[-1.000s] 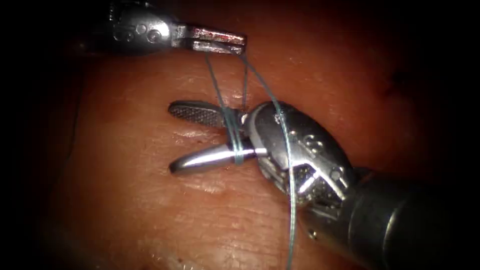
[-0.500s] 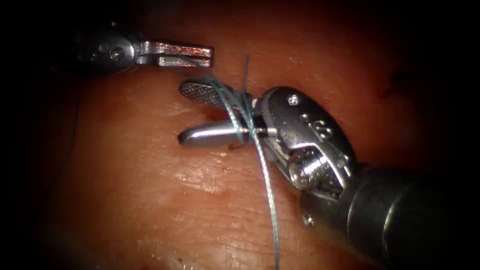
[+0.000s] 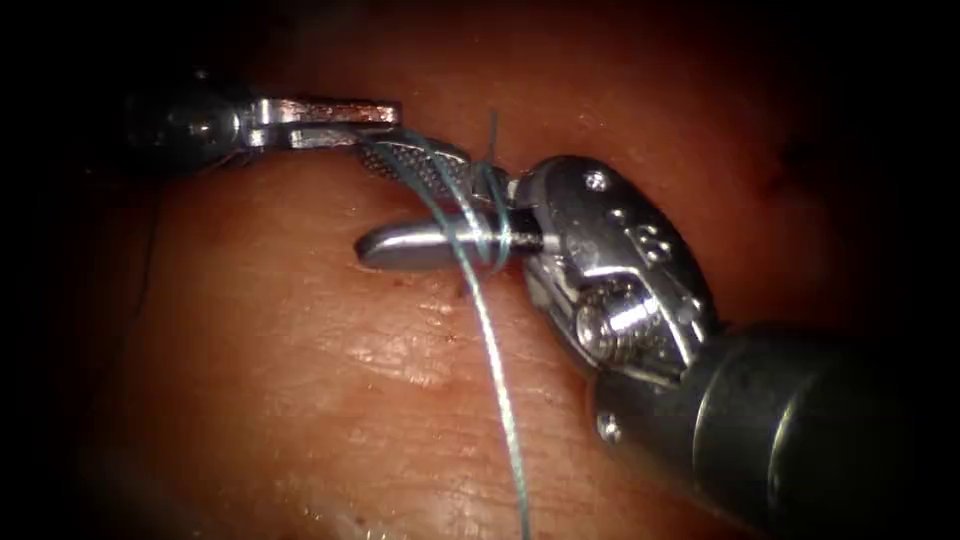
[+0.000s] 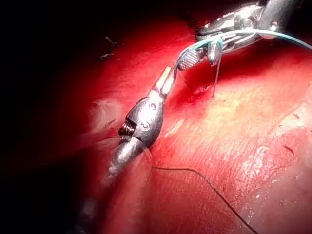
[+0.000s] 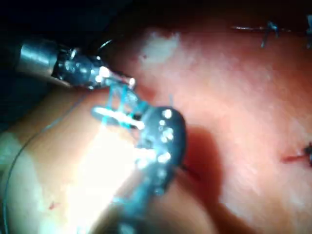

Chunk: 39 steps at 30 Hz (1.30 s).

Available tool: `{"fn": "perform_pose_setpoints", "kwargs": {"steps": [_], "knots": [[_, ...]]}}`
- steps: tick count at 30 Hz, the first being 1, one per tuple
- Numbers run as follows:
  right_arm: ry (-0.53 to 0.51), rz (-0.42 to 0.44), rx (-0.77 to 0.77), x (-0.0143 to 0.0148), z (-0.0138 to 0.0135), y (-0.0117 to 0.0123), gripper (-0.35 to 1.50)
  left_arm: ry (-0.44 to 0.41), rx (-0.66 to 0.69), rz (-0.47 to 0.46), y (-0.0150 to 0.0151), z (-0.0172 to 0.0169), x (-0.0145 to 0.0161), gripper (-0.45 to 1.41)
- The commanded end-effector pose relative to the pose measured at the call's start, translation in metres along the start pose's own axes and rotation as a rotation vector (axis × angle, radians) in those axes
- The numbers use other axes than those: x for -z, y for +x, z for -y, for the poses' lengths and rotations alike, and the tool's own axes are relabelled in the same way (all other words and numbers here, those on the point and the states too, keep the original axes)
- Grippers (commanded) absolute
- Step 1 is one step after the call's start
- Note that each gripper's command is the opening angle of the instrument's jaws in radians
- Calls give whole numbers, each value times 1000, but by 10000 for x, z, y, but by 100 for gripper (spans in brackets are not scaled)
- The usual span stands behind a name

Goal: Wound Closure

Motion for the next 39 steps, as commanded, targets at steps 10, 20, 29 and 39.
{"fn": "perform_pose_setpoints", "kwargs": {"steps": [10, 20, 29, 39], "knots": [[4, -6, 0, -5, -8, -4, 41, -24, 44, -123, 22, -4, -13, -45], [6, -15, -8, -4, -7, -1, 39, -76, 56, -183, 32, -17, -21, -45], [-4, 27, 2, 2, -13, -10, 37, -52, 74, -175, 53, 10, -2, -45], [-18, 108, 15, -15, -2, -31, 47, -40, 69, -204, 68, 38, -22, -45]]}}
